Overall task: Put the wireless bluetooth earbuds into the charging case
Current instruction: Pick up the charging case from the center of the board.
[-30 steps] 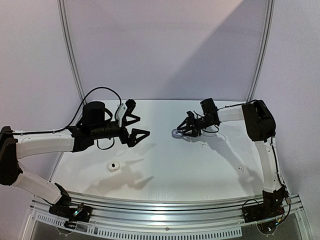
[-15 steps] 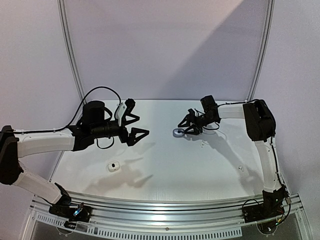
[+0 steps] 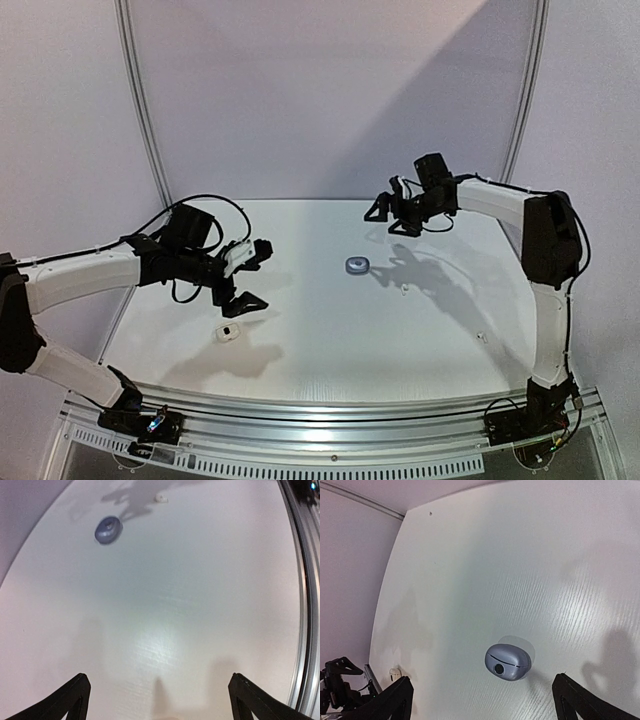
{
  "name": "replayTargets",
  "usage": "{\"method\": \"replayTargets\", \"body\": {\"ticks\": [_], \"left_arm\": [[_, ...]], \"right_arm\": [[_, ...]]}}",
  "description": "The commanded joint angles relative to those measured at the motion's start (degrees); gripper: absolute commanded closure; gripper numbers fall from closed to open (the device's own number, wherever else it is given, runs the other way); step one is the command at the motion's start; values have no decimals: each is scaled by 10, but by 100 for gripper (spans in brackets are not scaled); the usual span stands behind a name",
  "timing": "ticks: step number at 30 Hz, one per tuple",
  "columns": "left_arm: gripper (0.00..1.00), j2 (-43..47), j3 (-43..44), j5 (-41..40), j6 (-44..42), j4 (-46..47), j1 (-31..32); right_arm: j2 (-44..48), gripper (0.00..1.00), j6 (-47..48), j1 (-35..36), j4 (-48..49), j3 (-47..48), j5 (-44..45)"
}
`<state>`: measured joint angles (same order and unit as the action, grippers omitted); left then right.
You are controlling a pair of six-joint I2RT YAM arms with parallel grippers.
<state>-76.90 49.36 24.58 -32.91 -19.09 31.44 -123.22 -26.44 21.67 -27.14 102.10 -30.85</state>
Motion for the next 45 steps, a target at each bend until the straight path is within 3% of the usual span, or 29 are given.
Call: {"method": "replayTargets", "body": {"ticks": [1, 5, 9, 18, 26, 33, 38, 45], "left_arm": [[1, 23, -55, -11, -133, -166, -51], [1, 25, -103, -23, -112, -87, -78], [1, 16, -109, -18, -121, -32, -87], [3, -15, -141, 2, -192, -27, -128], [22, -37, -157, -4, -179, -5, -128], [25, -70, -137, -20, -175, -4, -128], [40, -106, -111, -39, -170, -44, -127], [63, -124, -89, -5, -187, -69, -127]], "right_arm": [[130, 1, 47, 3, 20, -69, 96], [243, 1, 70, 34, 67, -144, 134], [301, 1, 86, 75, 71, -185, 149], [341, 1, 82, 142, 84, -226, 174], [318, 1, 88, 157, 58, -201, 185], [307, 1, 83, 158, 62, -197, 180], [311, 1, 89, 158, 52, -198, 186], [310, 1, 90, 158, 58, -199, 188]]}}
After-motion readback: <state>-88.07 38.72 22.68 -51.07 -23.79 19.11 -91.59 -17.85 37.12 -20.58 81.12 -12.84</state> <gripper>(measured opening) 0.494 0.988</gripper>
